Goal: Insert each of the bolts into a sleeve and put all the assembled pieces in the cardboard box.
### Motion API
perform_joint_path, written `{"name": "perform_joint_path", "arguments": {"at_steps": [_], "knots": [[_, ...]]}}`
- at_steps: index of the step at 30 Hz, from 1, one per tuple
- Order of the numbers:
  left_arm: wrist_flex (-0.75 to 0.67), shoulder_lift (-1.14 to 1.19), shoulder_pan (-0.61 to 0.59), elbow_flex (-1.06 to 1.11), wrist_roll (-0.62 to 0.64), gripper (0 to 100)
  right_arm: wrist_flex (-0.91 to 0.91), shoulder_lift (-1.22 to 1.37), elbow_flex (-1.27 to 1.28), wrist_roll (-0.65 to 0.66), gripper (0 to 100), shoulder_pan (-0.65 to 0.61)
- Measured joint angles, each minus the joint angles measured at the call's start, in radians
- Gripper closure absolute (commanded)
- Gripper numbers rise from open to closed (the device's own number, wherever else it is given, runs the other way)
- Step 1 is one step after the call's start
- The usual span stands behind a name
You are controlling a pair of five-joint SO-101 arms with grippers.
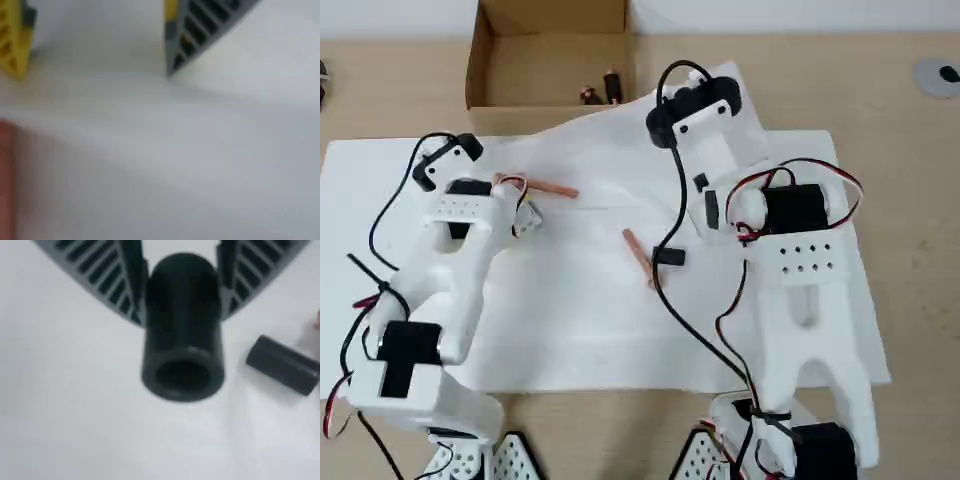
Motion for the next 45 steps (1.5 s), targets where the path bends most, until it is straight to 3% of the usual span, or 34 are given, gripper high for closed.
{"name": "perform_joint_path", "arguments": {"at_steps": [8,16,19,29,39,45], "knots": [[-0.034,0.015,0.002,-0.072,0.049,80,-0.081,0.031,0.035,0.0,98.8,0.0],[0.13,0.015,0.002,-0.321,-0.034,80,-0.117,0.066,0.092,0.0,98.8,0.0],[0.133,0.023,0.0,-0.408,-0.048,80,-0.146,0.068,0.112,0.006,98.8,0.0],[-0.011,0.338,-0.037,-0.436,-0.043,80,-0.173,0.074,0.12,0.006,98.8,0.0],[0.043,0.384,-0.041,-0.509,-0.043,80,-0.173,0.074,0.12,0.006,98.8,0.0],[0.152,0.35,-0.052,-0.532,-0.043,80,-0.173,0.074,0.12,0.006,98.8,0.0]]}}
